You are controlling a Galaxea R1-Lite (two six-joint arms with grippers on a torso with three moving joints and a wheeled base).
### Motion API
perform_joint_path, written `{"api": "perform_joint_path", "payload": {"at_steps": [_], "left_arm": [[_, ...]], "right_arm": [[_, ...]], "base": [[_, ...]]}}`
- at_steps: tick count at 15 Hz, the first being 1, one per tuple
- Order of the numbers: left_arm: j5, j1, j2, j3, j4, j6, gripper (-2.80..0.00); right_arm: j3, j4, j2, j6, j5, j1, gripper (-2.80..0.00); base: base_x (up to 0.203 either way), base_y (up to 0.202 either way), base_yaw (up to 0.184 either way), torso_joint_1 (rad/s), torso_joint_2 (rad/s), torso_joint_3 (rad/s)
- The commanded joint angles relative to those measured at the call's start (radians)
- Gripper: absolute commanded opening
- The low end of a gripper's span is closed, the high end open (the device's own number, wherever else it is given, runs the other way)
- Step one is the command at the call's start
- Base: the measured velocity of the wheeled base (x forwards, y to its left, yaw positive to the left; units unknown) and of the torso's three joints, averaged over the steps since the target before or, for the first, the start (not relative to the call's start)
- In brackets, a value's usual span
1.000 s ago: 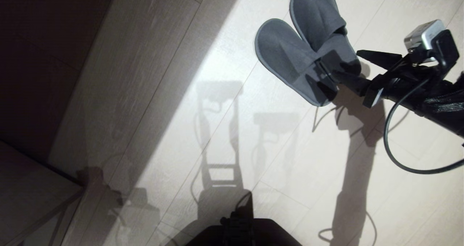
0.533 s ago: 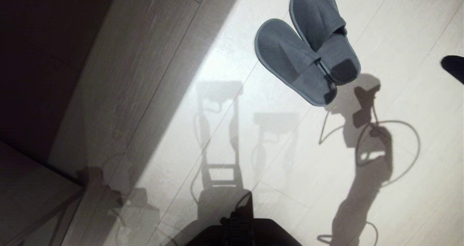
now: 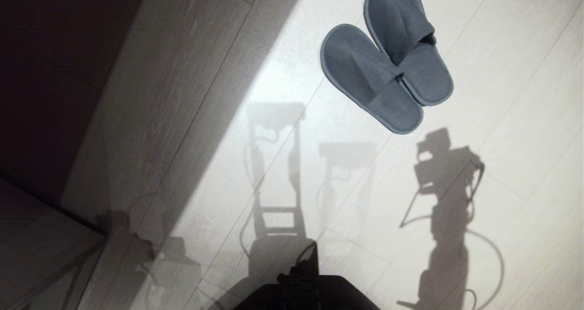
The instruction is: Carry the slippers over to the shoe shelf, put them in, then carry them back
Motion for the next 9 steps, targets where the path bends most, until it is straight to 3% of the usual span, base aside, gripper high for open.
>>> {"api": "perform_joint_path", "payload": {"at_steps": [1,6,8,9], "left_arm": [[0.001,0.0,0.0,0.002,0.0,-0.002,-2.8],[0.001,0.0,0.0,0.002,0.0,-0.002,-2.8],[0.001,0.0,0.0,0.002,0.0,-0.002,-2.8],[0.001,0.0,0.0,0.002,0.0,0.0,-2.8]], "right_arm": [[0.085,0.021,-0.149,0.005,0.003,-0.005,-2.8],[0.333,0.082,-0.295,0.021,0.005,0.024,-2.8],[0.452,0.092,-0.373,0.072,-0.004,0.025,-2.8],[0.468,0.102,-0.381,0.091,-0.051,0.025,-2.8]], "base": [[0.0,0.0,0.0,0.0,0.0,0.0],[0.0,0.0,0.0,0.0,0.0,0.0],[0.0,0.0,0.0,0.0,0.0,0.0],[0.0,0.0,0.0,0.0,0.0,0.0]]}}
